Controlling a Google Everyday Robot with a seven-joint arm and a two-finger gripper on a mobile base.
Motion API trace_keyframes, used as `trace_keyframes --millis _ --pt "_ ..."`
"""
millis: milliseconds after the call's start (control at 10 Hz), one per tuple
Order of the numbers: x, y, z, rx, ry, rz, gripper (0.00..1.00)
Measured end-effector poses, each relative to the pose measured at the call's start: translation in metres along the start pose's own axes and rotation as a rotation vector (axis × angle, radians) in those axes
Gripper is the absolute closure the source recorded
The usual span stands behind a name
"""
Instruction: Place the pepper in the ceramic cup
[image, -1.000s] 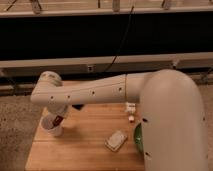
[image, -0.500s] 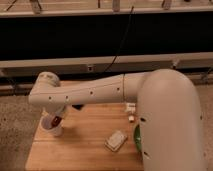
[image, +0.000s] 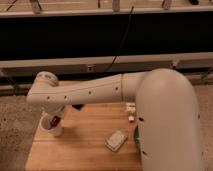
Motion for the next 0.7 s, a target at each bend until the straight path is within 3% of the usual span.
trace_keyframes --millis 700 --pt "-0.001 -0.0088 -0.0082 0.003 0.015 -0.02 1.0"
